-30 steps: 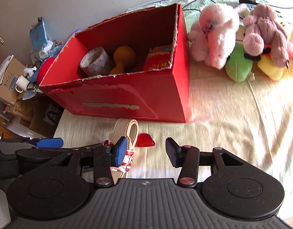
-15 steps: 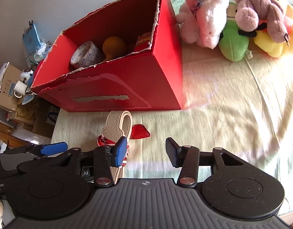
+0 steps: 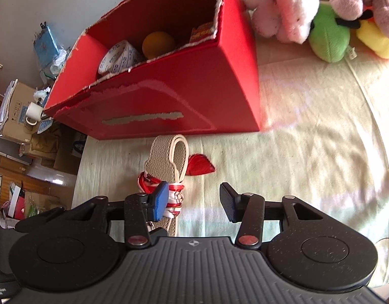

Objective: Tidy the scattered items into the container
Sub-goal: 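Lower the right gripper onto the beige strap with red scarf and close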

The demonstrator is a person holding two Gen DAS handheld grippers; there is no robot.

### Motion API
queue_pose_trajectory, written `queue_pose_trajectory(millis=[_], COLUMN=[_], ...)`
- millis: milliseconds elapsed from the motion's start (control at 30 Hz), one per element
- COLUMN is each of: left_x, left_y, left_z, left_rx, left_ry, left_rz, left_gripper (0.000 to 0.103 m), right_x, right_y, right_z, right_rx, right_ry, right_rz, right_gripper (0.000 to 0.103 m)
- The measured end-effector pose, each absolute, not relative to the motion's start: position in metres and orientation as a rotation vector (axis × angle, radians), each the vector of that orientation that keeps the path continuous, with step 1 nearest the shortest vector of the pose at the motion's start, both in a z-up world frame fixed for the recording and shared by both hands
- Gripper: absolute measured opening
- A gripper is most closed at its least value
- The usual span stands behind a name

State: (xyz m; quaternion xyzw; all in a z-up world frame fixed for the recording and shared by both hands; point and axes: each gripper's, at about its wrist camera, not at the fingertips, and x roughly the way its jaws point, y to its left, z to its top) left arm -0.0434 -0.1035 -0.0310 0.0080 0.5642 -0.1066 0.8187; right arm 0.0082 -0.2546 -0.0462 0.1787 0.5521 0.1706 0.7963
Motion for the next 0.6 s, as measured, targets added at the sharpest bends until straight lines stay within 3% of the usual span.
queue_pose_trajectory(millis=[67, 133, 300, 600], left_x=[-0.045, -0.045, -0.043, -0.034], left_y=[-0.107, -0.107, -0.098, -0.091], left_z=[-0.034, -0.037, -0.044, -0.057], left_rx=[0.041, 0.049, 0.015, -0.03], left_ry=[1.204, 1.213, 1.226, 1.239], left_rz=[-0.233, -0.236, -0.242, -0.271], left_gripper=[0.086, 0.076, 0.079, 0.06], right_x=[0.008, 0.009, 0.012, 0.016], right_y=[-0.252, -0.251, -0.244, -0.225], right_z=[-0.051, -0.057, -0.061, -0.066], right_rx=[0.392, 0.407, 0.44, 0.418], right_ry=[1.207, 1.229, 1.244, 1.222], right_rz=[0.375, 0.386, 0.409, 0.443], right_gripper=[0.045, 0.038, 0.038, 0.036])
